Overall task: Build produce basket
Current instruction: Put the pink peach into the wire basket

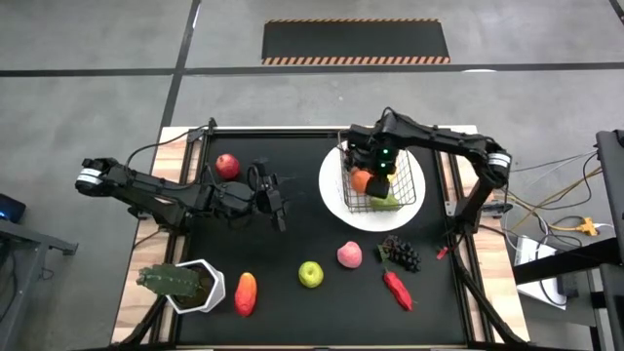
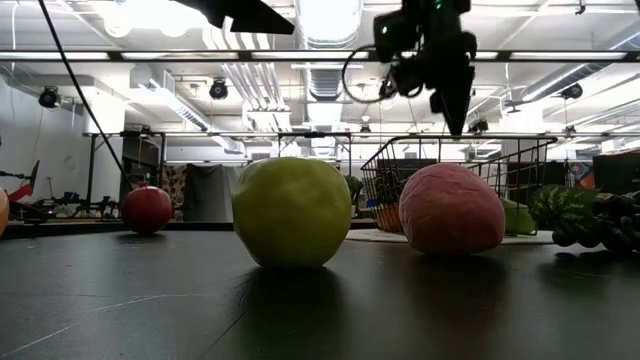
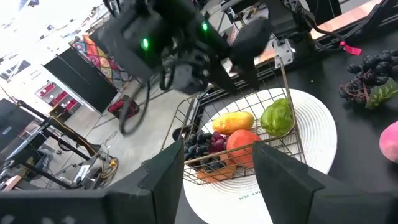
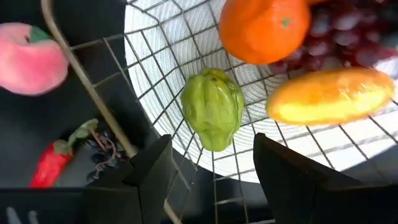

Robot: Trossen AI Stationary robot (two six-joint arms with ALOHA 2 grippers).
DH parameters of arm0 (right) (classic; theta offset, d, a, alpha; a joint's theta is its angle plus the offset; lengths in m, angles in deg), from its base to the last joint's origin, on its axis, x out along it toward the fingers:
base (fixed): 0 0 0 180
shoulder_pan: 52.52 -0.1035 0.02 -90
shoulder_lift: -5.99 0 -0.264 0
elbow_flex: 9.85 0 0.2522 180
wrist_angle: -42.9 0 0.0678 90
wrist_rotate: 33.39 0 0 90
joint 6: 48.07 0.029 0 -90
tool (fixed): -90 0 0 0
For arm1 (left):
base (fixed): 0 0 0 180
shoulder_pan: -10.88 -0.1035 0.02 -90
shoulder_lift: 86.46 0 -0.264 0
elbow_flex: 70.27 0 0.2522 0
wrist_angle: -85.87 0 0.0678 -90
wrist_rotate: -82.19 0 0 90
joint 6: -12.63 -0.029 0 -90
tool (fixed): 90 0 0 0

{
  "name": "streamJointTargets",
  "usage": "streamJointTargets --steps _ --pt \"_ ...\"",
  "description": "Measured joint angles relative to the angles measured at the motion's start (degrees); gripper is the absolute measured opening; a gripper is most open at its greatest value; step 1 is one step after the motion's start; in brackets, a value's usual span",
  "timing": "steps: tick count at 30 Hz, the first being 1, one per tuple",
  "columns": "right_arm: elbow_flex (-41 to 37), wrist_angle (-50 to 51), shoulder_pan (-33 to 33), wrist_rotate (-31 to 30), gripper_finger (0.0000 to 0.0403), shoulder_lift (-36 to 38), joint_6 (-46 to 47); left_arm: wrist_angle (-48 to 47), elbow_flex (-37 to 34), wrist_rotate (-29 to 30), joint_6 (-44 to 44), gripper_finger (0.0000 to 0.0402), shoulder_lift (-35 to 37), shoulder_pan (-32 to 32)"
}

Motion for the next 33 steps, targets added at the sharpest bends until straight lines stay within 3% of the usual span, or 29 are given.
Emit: streamJointTargets --steps 9,18,21,27,33 --pt "-0.1 -5.1 -4.3 -0.1 0.0210 9.5 8.7 0.0 -0.4 0.0 0.0 0.0173 0.0 0.0" --pt "-1.4 -19.1 -15.0 0.0 0.0210 16.6 16.5 0.1 -0.4 0.0 0.0 0.0173 0.0 0.0" --pt "-2.2 -22.6 -19.6 -0.6 0.0210 17.5 19.1 0.1 -0.4 0.0 0.1 0.0173 0.0 0.0" --pt "-2.6 -24.1 -29.4 -8.8 0.0210 16.2 24.1 0.1 -0.5 0.0 1.3 0.0173 0.0 0.0" --pt "-2.7 -24.1 -36.5 -13.1 0.0210 12.3 39.1 0.2 -0.4 0.0 1.3 0.0173 0.0 0.0"
